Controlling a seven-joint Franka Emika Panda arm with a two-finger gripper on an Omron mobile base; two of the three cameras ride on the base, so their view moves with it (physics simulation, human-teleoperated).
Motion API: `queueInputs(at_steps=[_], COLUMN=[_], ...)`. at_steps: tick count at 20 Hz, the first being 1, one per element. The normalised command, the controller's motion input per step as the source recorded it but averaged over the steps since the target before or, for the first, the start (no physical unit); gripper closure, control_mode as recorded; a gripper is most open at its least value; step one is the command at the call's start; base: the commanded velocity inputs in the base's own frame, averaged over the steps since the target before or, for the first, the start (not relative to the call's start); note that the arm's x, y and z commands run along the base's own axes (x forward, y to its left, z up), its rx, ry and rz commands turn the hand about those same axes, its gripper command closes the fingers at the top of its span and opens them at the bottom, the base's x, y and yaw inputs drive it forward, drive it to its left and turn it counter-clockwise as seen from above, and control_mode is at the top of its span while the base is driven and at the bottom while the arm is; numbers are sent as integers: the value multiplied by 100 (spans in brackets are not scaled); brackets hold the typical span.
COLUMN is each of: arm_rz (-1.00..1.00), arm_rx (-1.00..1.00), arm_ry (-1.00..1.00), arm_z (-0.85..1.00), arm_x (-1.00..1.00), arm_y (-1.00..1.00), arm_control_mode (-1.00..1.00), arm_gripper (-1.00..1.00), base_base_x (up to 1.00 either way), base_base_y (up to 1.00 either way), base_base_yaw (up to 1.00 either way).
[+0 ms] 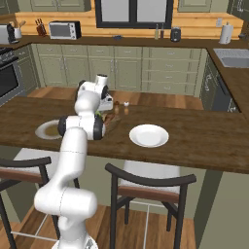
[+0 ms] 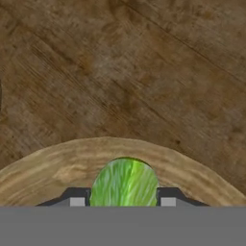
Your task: Pick the chicken drumstick and lemon wedge from their plates and place them in the bowl. Then put the bowl in the fridge.
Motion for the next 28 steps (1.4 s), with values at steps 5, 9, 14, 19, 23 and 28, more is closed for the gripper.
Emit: queueInputs(at_steps=[5,9,14,19,23,28], arm_rz=[0,0,0,0,0,0], arm_rx=[0,0,0,1,1,0], arm_ry=[0,-1,-4,-7,-8,-13], arm_z=[0,-9,-11,-11,46,21], arm_x=[-51,-67,-54,-51,-85,-100], arm_y=[0,0,0,-5,-23,-57], arm_control_mode=[-100,-100,-100,-100,-100,-100], arm_gripper=[-100,-100,-100,-100,-100,-100], base_base_x=[0,0,0,0,0,0], base_base_y=[0,0,0,0,0,0], base_base_yaw=[0,0,0,0,0,0])
